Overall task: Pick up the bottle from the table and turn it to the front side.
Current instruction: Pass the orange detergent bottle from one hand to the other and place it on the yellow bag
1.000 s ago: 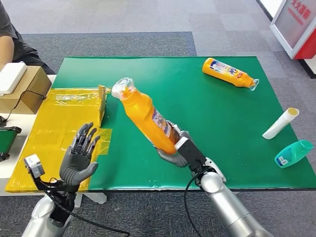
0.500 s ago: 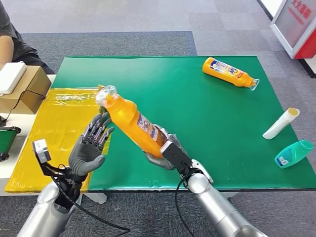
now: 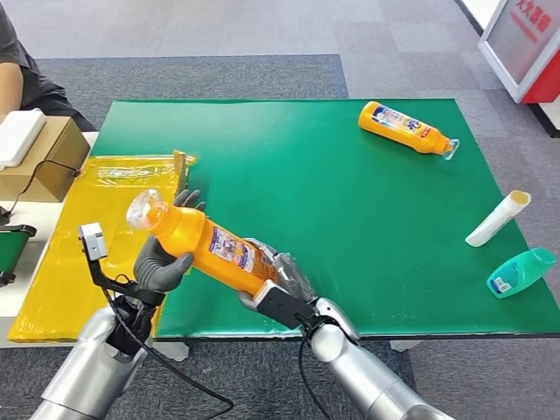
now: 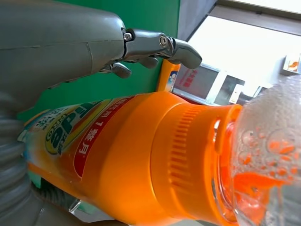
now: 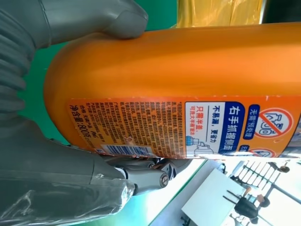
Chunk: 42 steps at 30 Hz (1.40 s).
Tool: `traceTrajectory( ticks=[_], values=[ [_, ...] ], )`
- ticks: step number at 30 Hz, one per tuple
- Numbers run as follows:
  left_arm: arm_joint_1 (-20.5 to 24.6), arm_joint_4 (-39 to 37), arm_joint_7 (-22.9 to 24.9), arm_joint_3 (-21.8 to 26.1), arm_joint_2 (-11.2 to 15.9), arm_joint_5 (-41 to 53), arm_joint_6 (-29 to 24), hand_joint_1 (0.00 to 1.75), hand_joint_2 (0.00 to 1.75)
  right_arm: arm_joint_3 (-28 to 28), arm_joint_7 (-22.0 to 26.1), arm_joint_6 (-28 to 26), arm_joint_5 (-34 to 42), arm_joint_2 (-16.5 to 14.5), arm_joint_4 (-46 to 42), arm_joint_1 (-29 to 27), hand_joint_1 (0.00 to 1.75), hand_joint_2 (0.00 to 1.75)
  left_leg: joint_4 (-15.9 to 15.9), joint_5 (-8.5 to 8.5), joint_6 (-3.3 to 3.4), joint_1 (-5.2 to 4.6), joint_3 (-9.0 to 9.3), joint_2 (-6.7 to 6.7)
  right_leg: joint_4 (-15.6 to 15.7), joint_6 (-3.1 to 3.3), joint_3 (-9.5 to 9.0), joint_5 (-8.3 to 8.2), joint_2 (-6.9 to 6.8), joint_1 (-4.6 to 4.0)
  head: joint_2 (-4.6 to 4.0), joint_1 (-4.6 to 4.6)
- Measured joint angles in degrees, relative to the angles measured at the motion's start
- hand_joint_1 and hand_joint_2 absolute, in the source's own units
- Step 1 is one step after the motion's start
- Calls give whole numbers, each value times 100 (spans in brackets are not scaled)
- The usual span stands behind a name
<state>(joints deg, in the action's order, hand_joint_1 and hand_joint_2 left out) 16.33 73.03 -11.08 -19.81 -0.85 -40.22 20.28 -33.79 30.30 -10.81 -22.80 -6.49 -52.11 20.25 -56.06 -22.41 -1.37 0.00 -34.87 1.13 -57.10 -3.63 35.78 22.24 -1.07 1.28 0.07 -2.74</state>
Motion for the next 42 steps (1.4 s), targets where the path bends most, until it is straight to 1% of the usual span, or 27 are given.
traceTrajectory(
  ticks=[6, 9, 11, 12, 13, 15, 16, 17, 21, 28, 29, 32, 33, 38, 42],
  values=[
    [73, -193, 3, -104, -19, -8, -49, 0, 175, -87, -14, -74, -56, 5, 0, 2, 175, 175, 0, 0, 0, 0, 0, 0, 0, 0, 0, -1, 0, 0, 0, 1],
    [126, -292, 12, -188, -17, 50, -5, 10, 175, -151, -14, -86, -67, 7, 0, 25, 175, 175, 0, 1, 0, 0, 0, 0, 0, 0, 0, -1, 0, -1, 0, 1],
    [171, -364, 8, -277, -7, 142, 124, 14, 175, -201, -4, -89, -65, 7, 5, 49, 175, 175, 0, 1, 0, 0, 0, 0, 0, 0, 0, -1, -1, -1, 0, 1],
    [190, -398, 0, -325, 3, 191, 207, 33, 175, -218, 5, -90, -59, 7, 8, 59, 175, 175, 0, 1, 0, 0, 0, 0, 0, 0, 0, -1, 0, -1, 0, 1],
    [204, -430, -7, -369, 13, 235, 277, 69, 175, -229, 16, -90, -53, 6, 11, 67, 175, 175, 0, 1, 0, 0, 0, 0, 0, 0, 0, -1, 0, 0, 0, 1],
    [216, -484, -19, -441, 30, 294, 347, 147, 175, -247, 30, -90, -50, 6, 14, 79, 175, 175, 0, 0, 0, 0, 0, 0, 0, 0, 0, 0, 0, 0, 0, 0],
    [218, -503, -37, -469, 37, 327, 362, 169, 175, -254, 32, -90, -50, 6, 14, 82, 175, 175, 0, 1, 0, 0, -1, 0, 0, 0, 0, 0, -1, 0, 0, 0],
    [220, -516, -72, -494, 43, 371, 374, 175, 175, -258, 33, -90, -49, 6, 15, 83, 175, 175, 0, 1, 0, 0, -1, 0, 0, 0, 0, 0, -1, 0, 0, 0],
    [227, -530, -255, -545, 74, 617, 395, 175, 175, -274, 42, -88, -37, 7, 15, 83, 175, 175, 0, 0, 0, 0, -1, 0, 0, 0, 0, -1, 0, 0, 0, 0],
    [230, -525, -402, -568, 112, 799, 397, 175, 175, -306, 49, -91, -35, 7, 15, 74, 175, 175, 0, 1, -1, 0, -1, 0, 0, 0, 0, -1, -1, -1, 0, 0],
    [230, -514, -433, -568, 116, 850, 379, 175, 175, -307, 47, -92, -31, 7, 15, 73, 161, 175, 0, 1, -1, 0, -1, 0, 0, 0, 0, -1, -1, -1, 0, 0],
    [216, -429, -520, -568, 133, 1042, 237, 175, 175, -307, 35, -92, 6, 10, 15, 72, 30, 175, 0, 1, -1, 0, -1, 0, 0, 0, 0, -1, 0, 0, 0, -1],
    [200, -374, -562, -567, 142, 1158, 139, 175, 175, -305, 21, -92, 19, 14, 15, 71, 0, 175, 0, 1, -1, 0, -1, 0, 0, 0, 0, -1, 0, 0, 0, 0],
    [37, 123, -868, -477, 249, 2138, -768, 175, 175, -201, -164, -142, 100, 85, 15, 8, 0, 175, 0, 1, -1, 0, -1, 0, 0, 0, 1, -1, -1, -1, 0, 0],
    [-23, 528, -913, -378, 374, 2694, -1189, 175, 175, -47, -243, -214, 158, 169, 14, -59, 0, 175, 0, 1, -1, 0, -1, 0, 0, 0, 0, -1, -1, -1, 0, 1]
  ],
)
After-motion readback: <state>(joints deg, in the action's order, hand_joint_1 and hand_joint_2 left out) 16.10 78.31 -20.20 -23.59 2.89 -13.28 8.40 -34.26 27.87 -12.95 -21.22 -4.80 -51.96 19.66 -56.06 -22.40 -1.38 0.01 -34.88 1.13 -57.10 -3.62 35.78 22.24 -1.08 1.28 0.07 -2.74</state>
